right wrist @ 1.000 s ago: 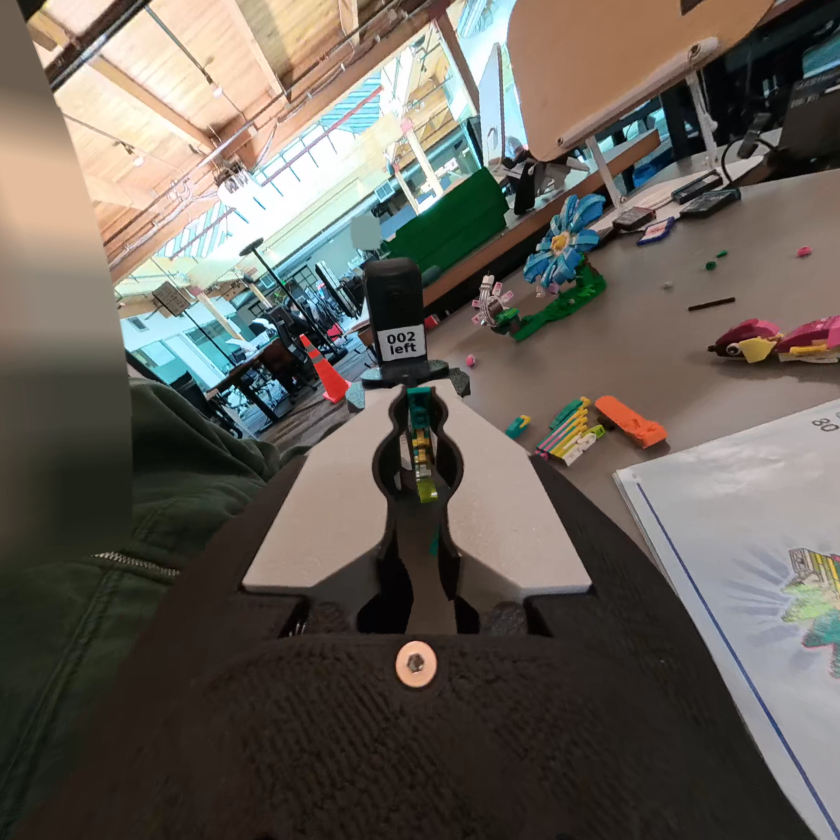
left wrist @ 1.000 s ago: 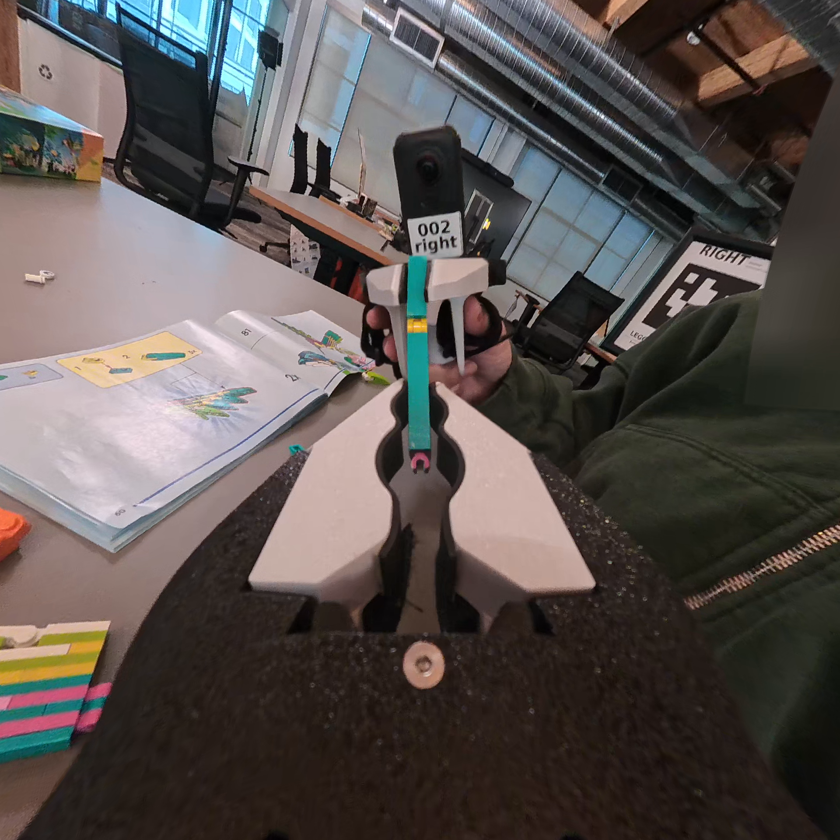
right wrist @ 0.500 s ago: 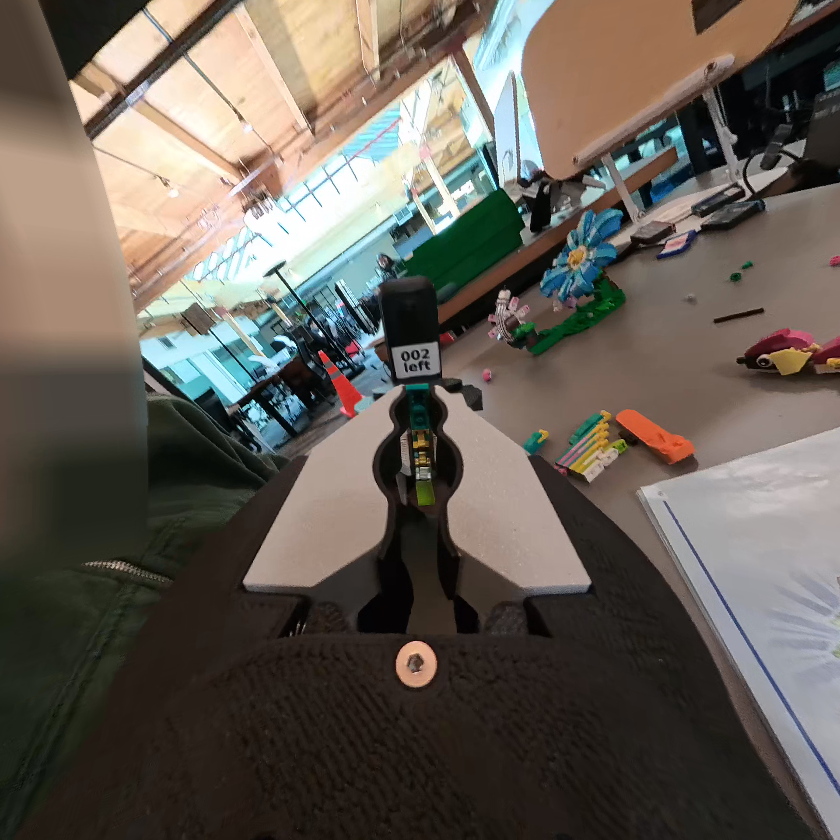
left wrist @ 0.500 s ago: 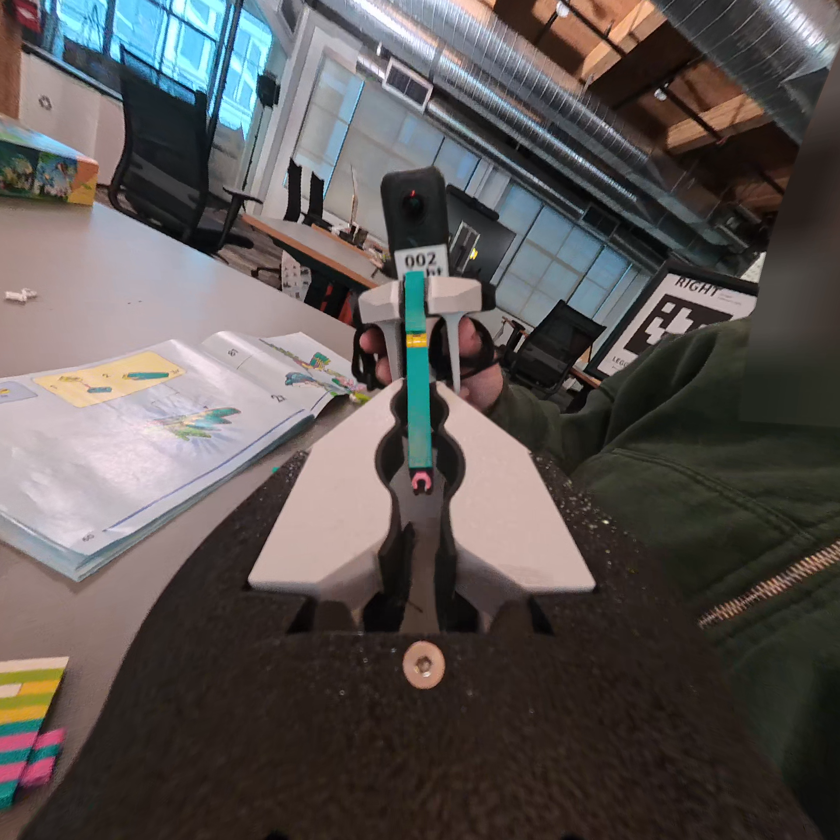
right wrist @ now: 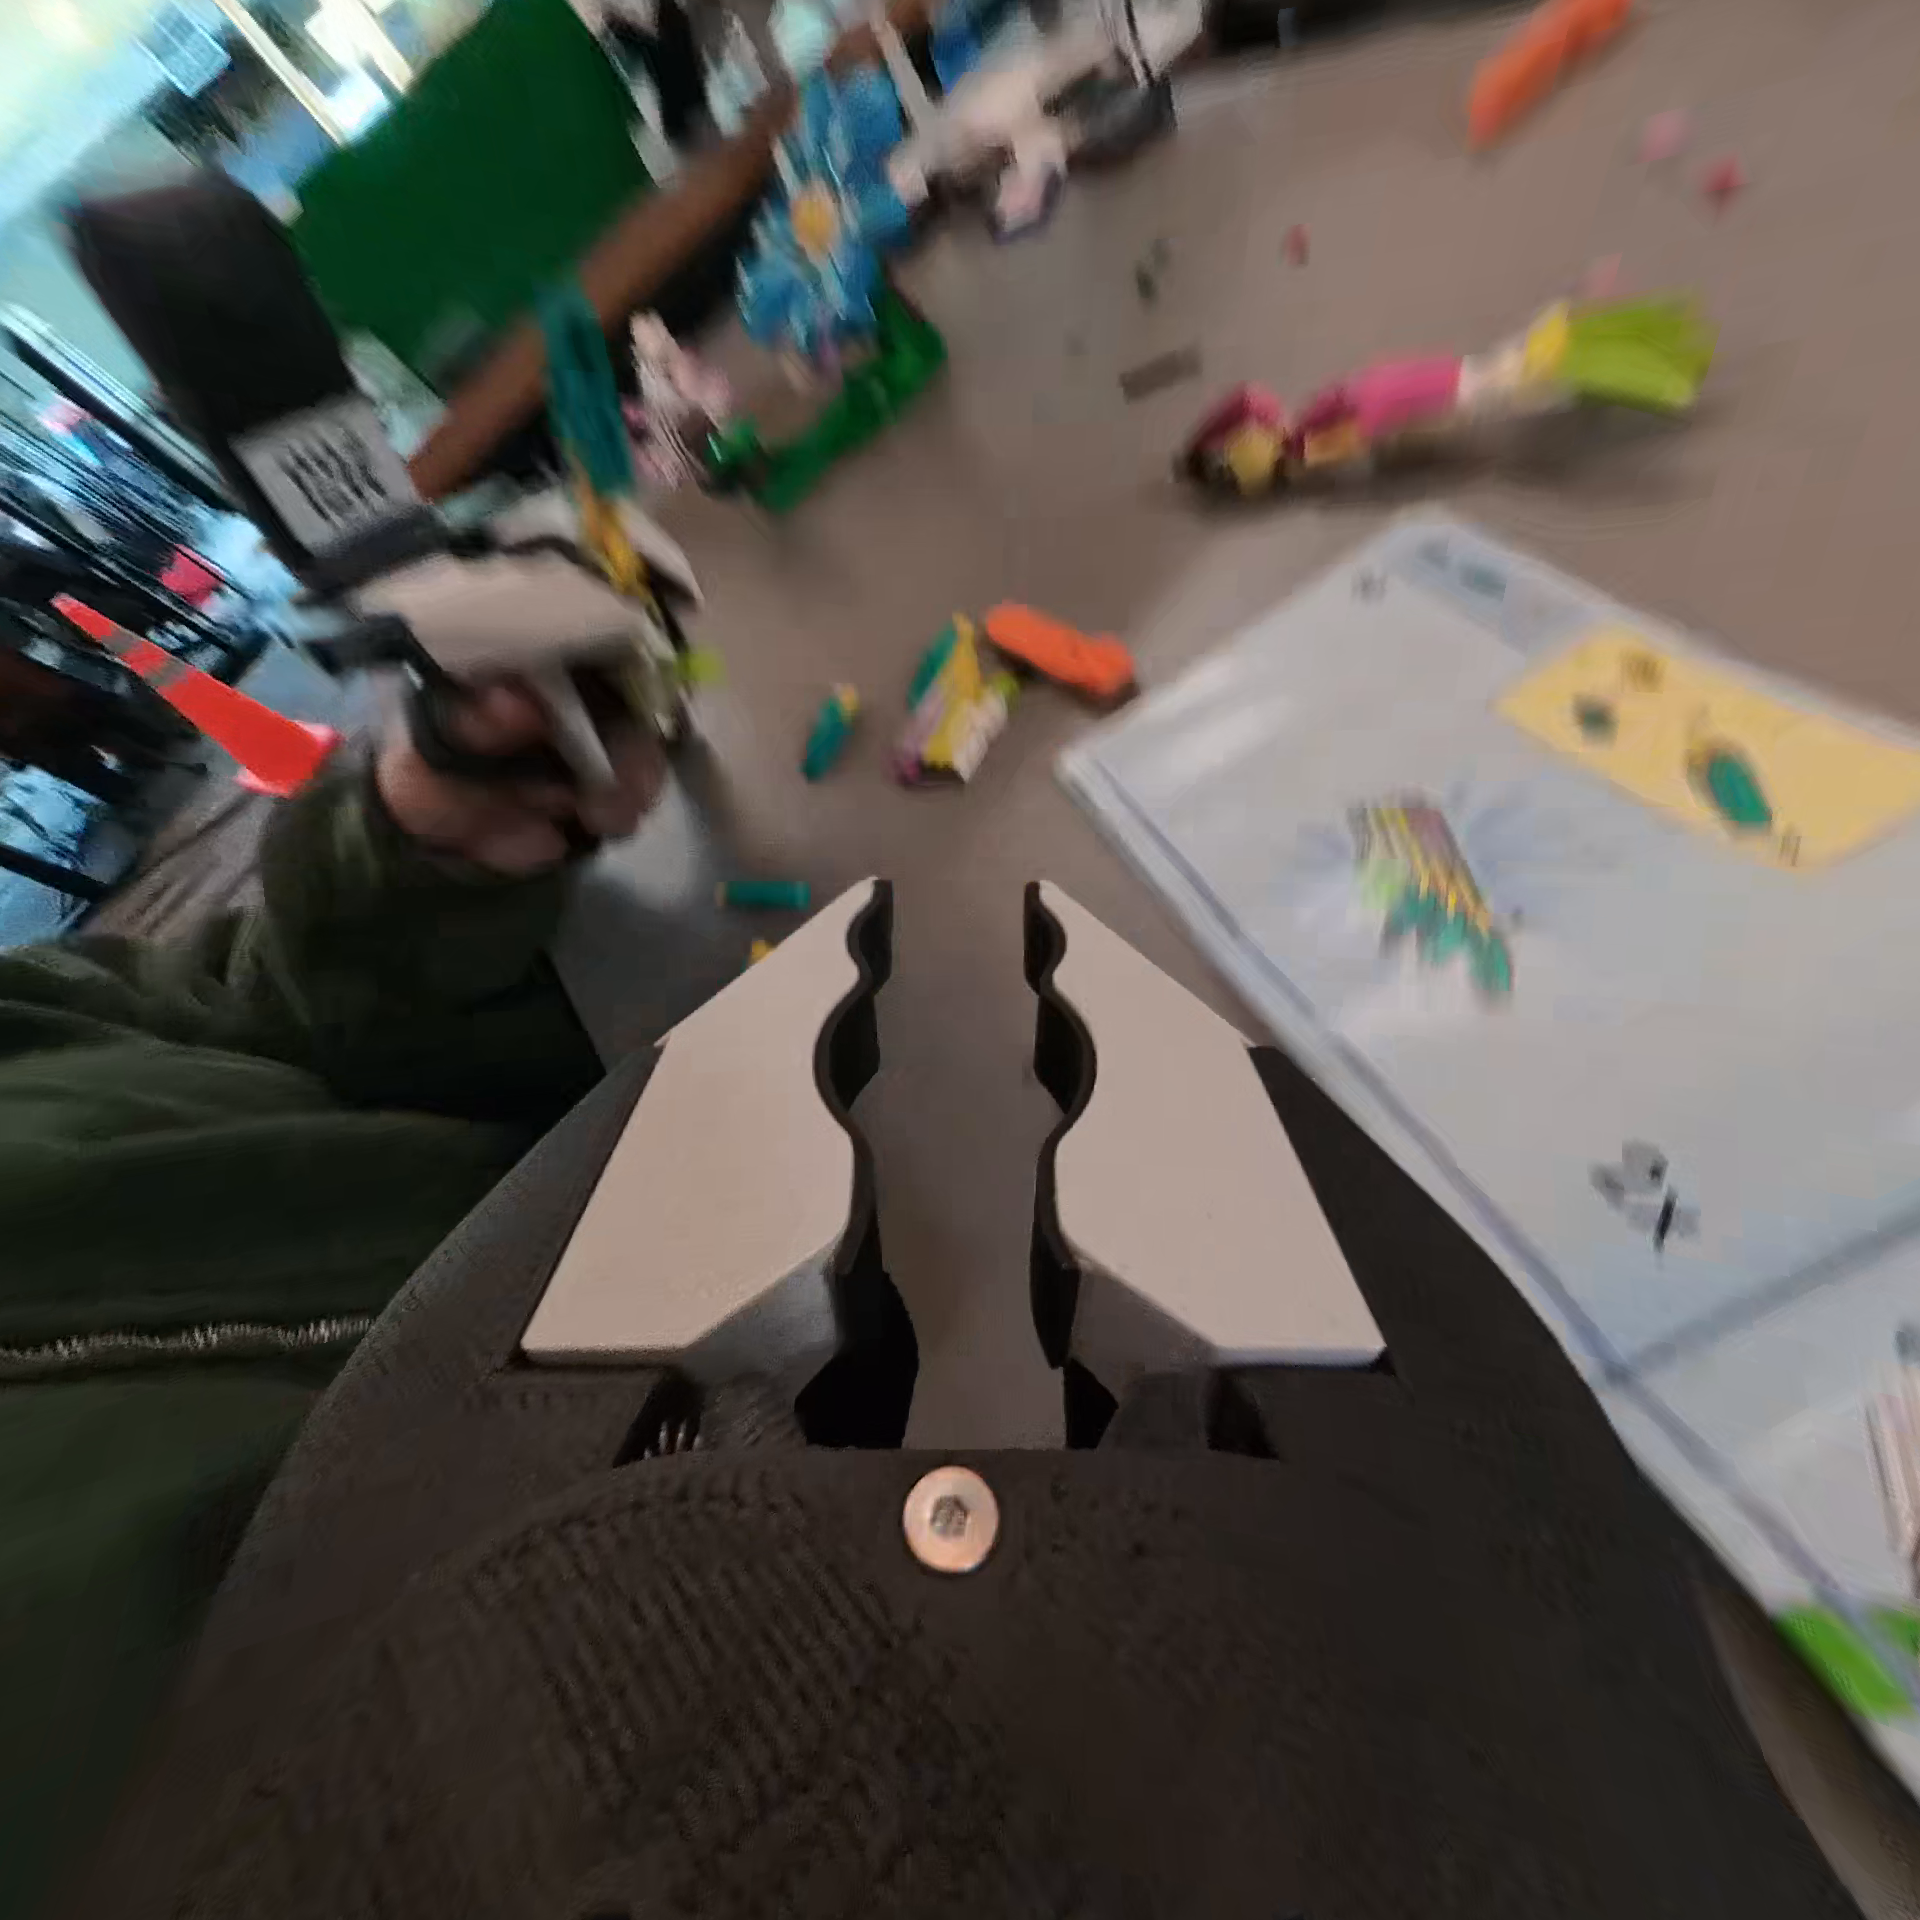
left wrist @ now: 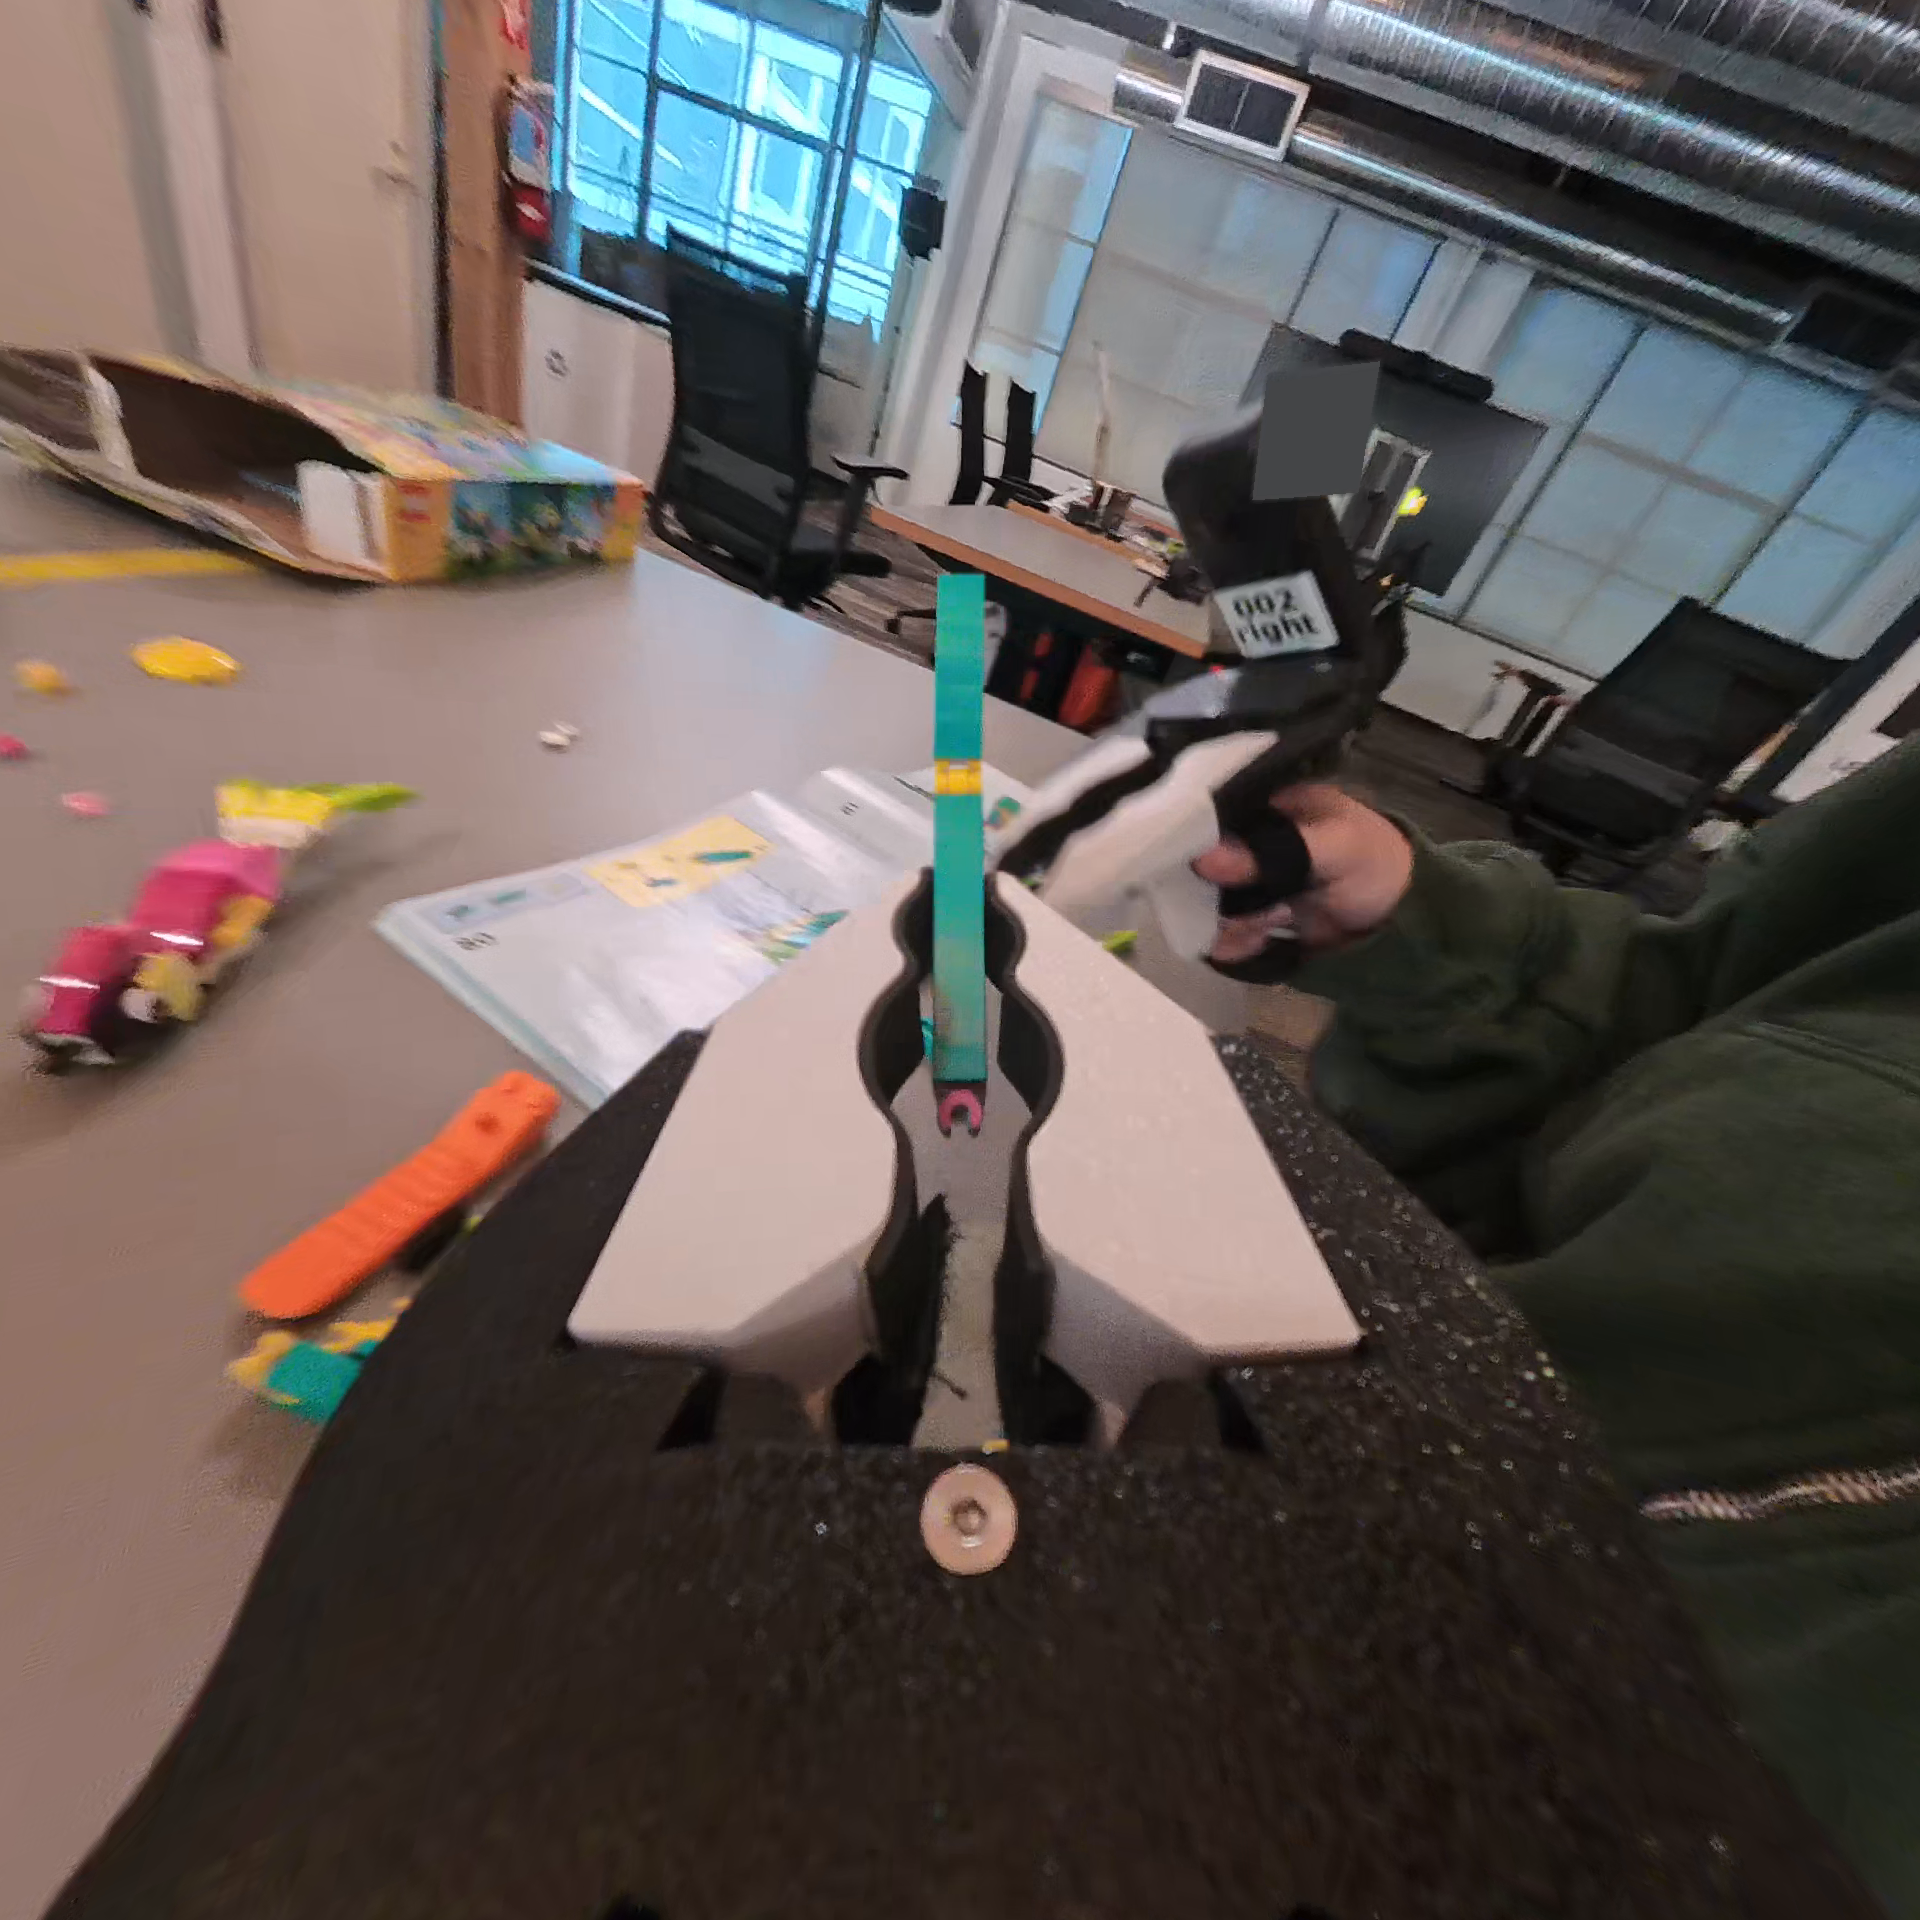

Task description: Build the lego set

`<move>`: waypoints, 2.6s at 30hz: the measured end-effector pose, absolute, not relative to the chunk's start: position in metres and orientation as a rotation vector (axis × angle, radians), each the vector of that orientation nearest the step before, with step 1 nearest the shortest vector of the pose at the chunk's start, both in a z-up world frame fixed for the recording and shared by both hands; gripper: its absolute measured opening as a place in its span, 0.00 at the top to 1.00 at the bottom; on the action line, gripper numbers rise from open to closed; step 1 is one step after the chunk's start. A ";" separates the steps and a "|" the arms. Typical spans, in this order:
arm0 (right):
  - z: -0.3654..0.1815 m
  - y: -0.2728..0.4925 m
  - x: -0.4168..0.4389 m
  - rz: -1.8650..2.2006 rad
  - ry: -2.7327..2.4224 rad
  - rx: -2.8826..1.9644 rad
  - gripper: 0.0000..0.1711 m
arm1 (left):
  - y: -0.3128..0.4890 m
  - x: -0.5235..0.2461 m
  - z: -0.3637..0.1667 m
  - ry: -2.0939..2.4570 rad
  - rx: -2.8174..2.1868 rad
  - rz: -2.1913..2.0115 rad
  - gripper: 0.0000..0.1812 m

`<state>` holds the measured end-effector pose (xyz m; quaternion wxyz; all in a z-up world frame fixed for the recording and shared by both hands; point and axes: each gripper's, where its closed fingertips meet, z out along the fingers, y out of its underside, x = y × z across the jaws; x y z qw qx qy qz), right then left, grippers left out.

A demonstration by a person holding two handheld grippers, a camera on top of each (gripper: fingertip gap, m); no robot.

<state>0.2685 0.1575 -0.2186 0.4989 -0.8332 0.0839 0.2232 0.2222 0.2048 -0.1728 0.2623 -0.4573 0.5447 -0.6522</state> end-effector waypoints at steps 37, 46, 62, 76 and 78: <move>-0.295 0.147 0.277 0.070 -0.164 -2.961 0.96 | 0.233 0.268 -0.165 1.620 -0.834 -1.684 0.97; -0.064 0.241 0.284 0.213 -0.045 -1.646 0.97 | 0.263 0.255 -0.078 1.355 -0.819 -1.952 0.97; 0.094 0.284 0.207 0.917 -0.171 -0.791 0.96 | 0.271 0.197 0.067 0.938 -0.487 -2.202 0.97; 0.081 0.293 0.197 0.860 -0.230 -0.916 0.96 | 0.276 0.206 0.061 0.969 -0.525 -2.116 0.97; 0.081 0.293 0.197 0.847 -0.241 -0.925 0.96 | 0.277 0.206 0.060 0.975 -0.533 -2.108 0.97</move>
